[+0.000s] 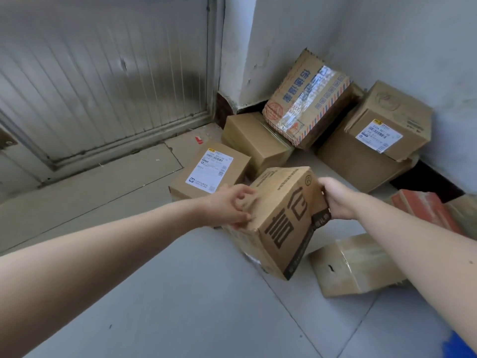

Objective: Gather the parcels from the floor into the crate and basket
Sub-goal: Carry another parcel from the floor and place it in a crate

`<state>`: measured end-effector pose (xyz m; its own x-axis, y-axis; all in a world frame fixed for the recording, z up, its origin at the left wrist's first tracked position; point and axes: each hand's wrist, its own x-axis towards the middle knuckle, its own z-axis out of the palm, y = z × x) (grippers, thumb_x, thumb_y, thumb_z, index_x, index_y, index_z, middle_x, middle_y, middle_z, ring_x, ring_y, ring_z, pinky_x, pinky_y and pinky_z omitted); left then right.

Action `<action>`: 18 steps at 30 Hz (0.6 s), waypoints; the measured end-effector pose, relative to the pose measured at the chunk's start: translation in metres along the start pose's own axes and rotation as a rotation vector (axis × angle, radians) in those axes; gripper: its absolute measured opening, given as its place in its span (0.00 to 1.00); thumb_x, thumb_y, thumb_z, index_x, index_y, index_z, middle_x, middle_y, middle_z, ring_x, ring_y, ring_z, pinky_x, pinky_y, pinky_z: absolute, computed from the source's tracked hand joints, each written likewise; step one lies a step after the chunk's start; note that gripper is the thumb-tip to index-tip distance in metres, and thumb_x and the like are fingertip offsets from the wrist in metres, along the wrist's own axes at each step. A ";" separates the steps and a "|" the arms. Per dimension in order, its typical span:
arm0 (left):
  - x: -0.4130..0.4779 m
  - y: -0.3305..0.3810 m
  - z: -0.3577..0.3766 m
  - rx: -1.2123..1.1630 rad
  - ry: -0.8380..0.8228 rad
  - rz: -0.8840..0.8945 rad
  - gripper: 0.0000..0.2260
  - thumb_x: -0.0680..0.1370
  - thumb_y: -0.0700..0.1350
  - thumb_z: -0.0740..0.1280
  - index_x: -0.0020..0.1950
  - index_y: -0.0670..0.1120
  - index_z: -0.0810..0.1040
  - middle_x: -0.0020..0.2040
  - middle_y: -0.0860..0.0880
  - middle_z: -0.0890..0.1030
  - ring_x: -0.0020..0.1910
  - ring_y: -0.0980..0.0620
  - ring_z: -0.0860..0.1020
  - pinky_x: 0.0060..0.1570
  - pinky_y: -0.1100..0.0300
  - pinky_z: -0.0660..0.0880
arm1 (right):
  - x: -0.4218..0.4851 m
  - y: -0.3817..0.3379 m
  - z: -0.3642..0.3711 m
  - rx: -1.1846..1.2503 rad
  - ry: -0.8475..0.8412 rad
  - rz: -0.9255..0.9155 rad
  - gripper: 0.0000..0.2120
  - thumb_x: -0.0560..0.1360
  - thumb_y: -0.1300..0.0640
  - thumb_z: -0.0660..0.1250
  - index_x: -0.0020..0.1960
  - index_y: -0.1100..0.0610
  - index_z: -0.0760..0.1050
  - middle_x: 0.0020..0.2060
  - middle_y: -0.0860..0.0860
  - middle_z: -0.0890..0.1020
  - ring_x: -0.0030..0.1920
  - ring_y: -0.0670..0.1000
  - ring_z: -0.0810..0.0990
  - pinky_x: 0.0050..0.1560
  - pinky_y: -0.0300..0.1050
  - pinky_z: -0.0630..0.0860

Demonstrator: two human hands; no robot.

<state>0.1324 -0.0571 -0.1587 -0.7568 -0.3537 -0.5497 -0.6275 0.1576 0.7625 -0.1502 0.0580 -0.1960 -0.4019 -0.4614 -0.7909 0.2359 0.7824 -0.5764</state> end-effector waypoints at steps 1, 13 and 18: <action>0.003 -0.006 0.001 0.105 0.036 -0.035 0.35 0.73 0.53 0.74 0.75 0.57 0.59 0.71 0.47 0.61 0.60 0.50 0.77 0.61 0.46 0.76 | -0.001 0.002 0.001 0.013 0.026 -0.016 0.13 0.77 0.50 0.54 0.49 0.56 0.74 0.48 0.61 0.78 0.52 0.61 0.79 0.50 0.56 0.77; 0.007 -0.036 0.039 0.023 0.137 -0.144 0.54 0.61 0.70 0.73 0.78 0.52 0.50 0.75 0.50 0.57 0.72 0.49 0.65 0.68 0.55 0.67 | 0.015 -0.001 0.012 -0.236 -0.010 0.087 0.30 0.74 0.31 0.57 0.61 0.54 0.76 0.58 0.59 0.77 0.58 0.63 0.77 0.42 0.60 0.80; 0.005 -0.035 0.039 -0.259 -0.172 -0.248 0.31 0.72 0.67 0.66 0.67 0.48 0.72 0.57 0.51 0.81 0.53 0.50 0.82 0.52 0.53 0.81 | 0.025 0.002 0.023 -0.051 0.067 0.054 0.26 0.77 0.36 0.58 0.60 0.58 0.73 0.58 0.58 0.75 0.58 0.60 0.75 0.52 0.55 0.75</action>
<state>0.1430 -0.0281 -0.2017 -0.6213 -0.1892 -0.7604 -0.7448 -0.1588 0.6481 -0.1392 0.0381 -0.2219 -0.4488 -0.3898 -0.8041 0.2144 0.8266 -0.5204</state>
